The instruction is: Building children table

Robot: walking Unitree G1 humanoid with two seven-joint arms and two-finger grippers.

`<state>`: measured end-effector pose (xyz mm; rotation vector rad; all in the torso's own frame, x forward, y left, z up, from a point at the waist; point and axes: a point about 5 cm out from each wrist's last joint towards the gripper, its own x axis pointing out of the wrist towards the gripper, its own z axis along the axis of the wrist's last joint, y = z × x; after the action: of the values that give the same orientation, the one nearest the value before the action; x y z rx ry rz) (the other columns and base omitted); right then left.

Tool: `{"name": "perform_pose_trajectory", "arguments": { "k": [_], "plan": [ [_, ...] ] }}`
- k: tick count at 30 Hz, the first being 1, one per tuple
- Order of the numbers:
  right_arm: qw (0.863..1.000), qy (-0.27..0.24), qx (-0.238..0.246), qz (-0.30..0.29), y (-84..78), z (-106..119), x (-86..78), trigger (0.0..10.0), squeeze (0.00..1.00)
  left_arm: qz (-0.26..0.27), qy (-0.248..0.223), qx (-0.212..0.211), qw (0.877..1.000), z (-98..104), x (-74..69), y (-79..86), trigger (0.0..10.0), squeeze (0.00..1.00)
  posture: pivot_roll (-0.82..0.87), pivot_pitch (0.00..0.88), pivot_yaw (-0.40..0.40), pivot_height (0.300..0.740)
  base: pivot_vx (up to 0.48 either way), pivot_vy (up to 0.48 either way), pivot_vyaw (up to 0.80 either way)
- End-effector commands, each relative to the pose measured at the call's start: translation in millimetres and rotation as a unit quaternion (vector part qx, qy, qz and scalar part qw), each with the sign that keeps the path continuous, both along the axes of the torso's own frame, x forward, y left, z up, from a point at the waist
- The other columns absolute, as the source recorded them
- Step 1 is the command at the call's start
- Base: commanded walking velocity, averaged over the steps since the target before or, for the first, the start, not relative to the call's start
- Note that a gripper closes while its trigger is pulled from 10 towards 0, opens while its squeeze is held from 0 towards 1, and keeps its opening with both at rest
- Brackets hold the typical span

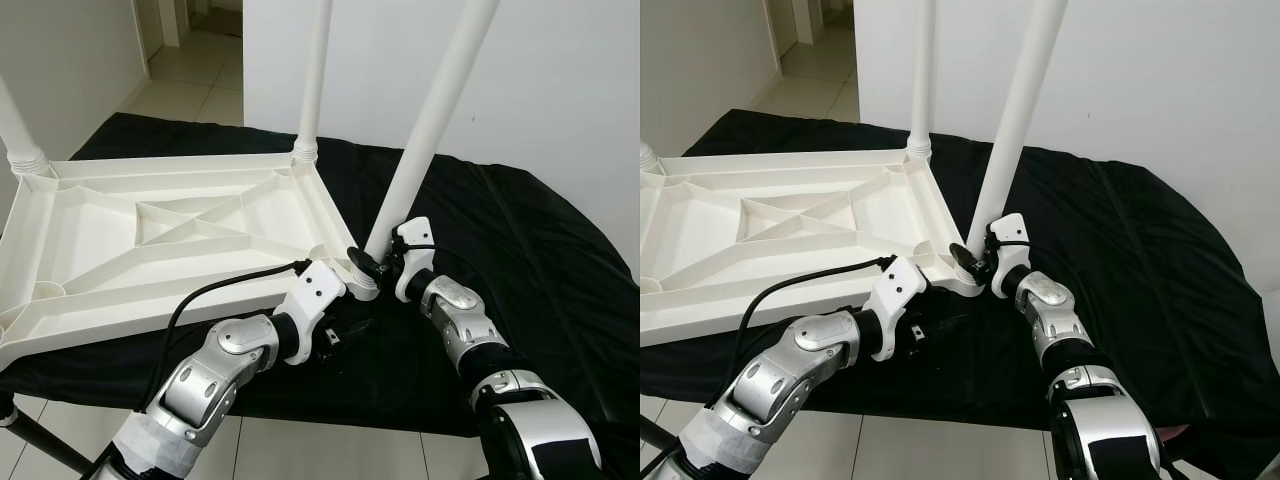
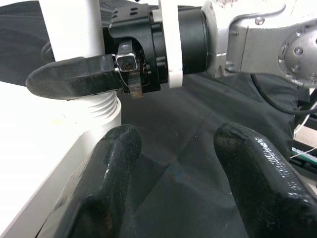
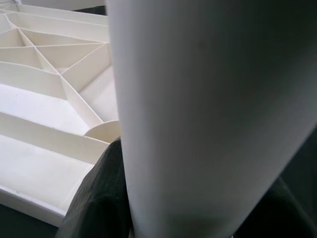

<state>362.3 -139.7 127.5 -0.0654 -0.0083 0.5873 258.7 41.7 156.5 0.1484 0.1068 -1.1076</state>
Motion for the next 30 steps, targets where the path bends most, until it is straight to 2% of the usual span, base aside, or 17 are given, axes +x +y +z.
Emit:
{"name": "perform_pose_trajectory", "arguments": {
  "k": [1,3,4,7,9,11,12,13,14,17,18,20,21,23,27,30],
  "plan": [
    [0.999,0.023,0.0,-0.035,-3.5,-17,-7.8,10.0,0.0,-0.045,0.01,0.002,0.999,0,-7.5,-5.5,10.0,0.0,0.03,0.0,-0.121,0.74,0.0,0.0,0.0],
    [0.999,0.023,0.0,-0.035,-3.5,-17,-7.8,10.0,0.0,-0.045,0.01,0.002,0.999,0,-7.5,-5.5,10.0,0.0,0.03,0.0,-0.121,0.74,0.0,0.0,0.0],
    [0.997,0.011,0.012,-0.072,0.3,-16,-12.7,10.0,0.0,-0.049,0.013,0.004,0.999,-2,-9.1,-6.2,10.0,0.0,0.03,0.0,-0.118,0.74,0.0,0.0,0.0],
    [0.997,0.011,0.012,-0.072,0.3,-16,-12.7,10.0,0.0,-0.049,0.013,0.004,0.999,-2,-9.1,-6.2,10.0,0.0,0.03,0.0,-0.118,0.74,0.0,0.0,0.0],
    [0.992,0.01,0.035,-0.124,6.4,-14,-15.4,10.0,0.0,-0.053,0.017,0.004,0.998,-3,-11.1,-7.1,10.0,0.0,0.02,0.0,-0.114,0.74,0.0,0.0,0.0],
    [0.992,0.01,0.035,-0.124,6.4,-14,-15.4,10.0,0.0,-0.053,0.017,0.004,0.998,-3,-11.1,-7.1,10.0,0.0,0.02,0.0,-0.114,0.74,0.0,0.0,0.0],
    [0.988,0.015,0.046,-0.15,7.6,-13,-15.7,10.0,0.0,-0.054,0.019,0.004,0.998,-3,-11.8,-7.6,10.0,0.0,0.02,0.0,-0.114,0.74,0.0,0.0,0.0],
    [0.988,0.015,0.046,-0.15,7.6,-13,-15.7,10.0,0.0,-0.054,0.019,0.004,0.998,-3,-11.8,-7.6,10.0,0.0,0.02,0.0,-0.114,0.74,0.0,0.0,0.0],
    [0.979,0.018,0.056,-0.193,8.4,-11,-16.1,10.0,0.0,-0.057,0.02,0.003,0.998,-3,-12.4,-8.5,10.0,0.0,0.02,0.0,-0.113,0.74,0.0,0.0,0.0],
    [0.972,0.02,0.061,-0.228,8.5,-10,-16.9,10.0,0.0,-0.058,0.02,0.003,0.998,-3,-12.9,-9.3,10.0,0.0,0.02,0.0,-0.114,0.74,0.0,0.0,0.0],
    [0.96,0.015,0.06,-0.274,8.8,-8,-19.2,10.0,0.0,-0.06,0.021,0.002,0.998,-3,-13.2,-10.1,10.0,0.0,0.01,0.0,-0.115,0.74,0.0,0.0,0.0],
    [0.942,0.014,0.061,-0.329,11.2,-6,-24.4,10.0,0.0,-0.063,0.021,0.003,0.998,-3,-13.7,-11.1,10.0,0.0,0.01,0.0,-0.115,0.74,0.0,0.0,0.0],
    [0.942,0.014,0.061,-0.329,11.2,-6,-24.4,10.0,0.0,-0.063,0.021,0.003,0.998,-3,-13.7,-11.1,10.0,0.0,0.01,0.0,-0.115,0.74,0.0,0.0,0.0],
    [0.933,0.022,0.068,-0.354,17.5,-7,-30.0,10.0,0.0,-0.064,0.022,0.001,0.998,-3,-14.3,-12.1,10.0,0.0,0.01,0.0,-0.117,0.74,0.0,0.0,0.0],
    [0.93,0.022,0.072,-0.359,19.4,-7,-31.9,10.0,0.0,-0.065,0.023,0.001,0.998,-3,-14.4,-12.3,10.0,0.0,0.01,0.0,-0.117,0.74,0.0,0.0,0.0],
    [0.927,0.001,0.082,-0.367,18.4,2,-33.6,10.0,0.0,-0.065,0.025,0.0,0.998,-4,-16.0,-13.3,10.0,0.0,0.02,0.0,-0.123,0.74,0.0,0.0,0.0]
  ]
}}
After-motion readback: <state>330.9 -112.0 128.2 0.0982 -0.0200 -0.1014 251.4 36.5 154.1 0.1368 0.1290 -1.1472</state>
